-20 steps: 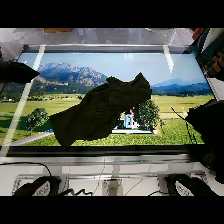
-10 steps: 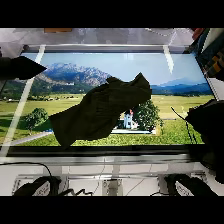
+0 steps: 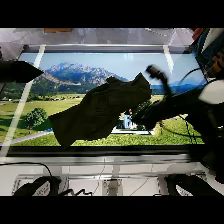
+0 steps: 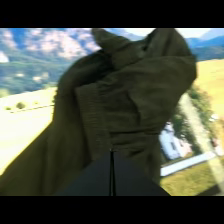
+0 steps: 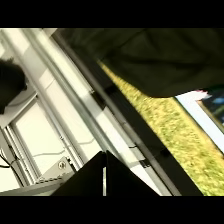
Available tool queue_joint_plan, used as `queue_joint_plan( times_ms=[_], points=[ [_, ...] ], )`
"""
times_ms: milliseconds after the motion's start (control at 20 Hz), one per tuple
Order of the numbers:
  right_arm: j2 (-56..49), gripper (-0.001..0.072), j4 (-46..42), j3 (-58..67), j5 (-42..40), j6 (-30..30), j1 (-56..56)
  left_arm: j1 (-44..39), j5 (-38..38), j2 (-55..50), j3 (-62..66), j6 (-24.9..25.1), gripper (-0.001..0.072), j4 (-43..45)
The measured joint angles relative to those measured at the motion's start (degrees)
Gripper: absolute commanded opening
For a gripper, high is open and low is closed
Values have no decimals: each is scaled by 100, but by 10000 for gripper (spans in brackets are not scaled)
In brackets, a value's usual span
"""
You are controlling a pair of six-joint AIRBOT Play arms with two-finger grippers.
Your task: Fold the clothes and pants, and hang the long-sleeved shirts on hangers.
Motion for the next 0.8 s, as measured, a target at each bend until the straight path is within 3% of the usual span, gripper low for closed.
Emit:
queue_joint_plan(
  times_ms=[100,150,200,250,400,450,500,800],
  points=[
    [-111,33,-138,-780,-1016,-101,710,7,160,0,-4,35,22,459],
    [-219,103,-243,-1106,-1567,-157,1121,11,221,0,-4,37,22,664],
    [-354,257,-409,-1331,-2074,-221,1497,15,251,0,-4,39,22,835],
    [-544,352,-649,-1502,-2575,-302,1917,20,297,0,-4,42,21,975],
    [-1244,377,-1458,-1628,-3707,-404,2938,33,354,-15,-4,59,22,1215],
    [-1528,497,-1676,-1541,-3941,-400,3200,33,372,-24,-4,59,22,1257],
    [-1805,543,-1840,-1408,-4140,-398,3401,33,376,-28,-4,61,22,1287],
    [-3211,562,-2769,-107,-4675,-365,3921,33,407,-61,-4,79,22,1377]
  ],
)
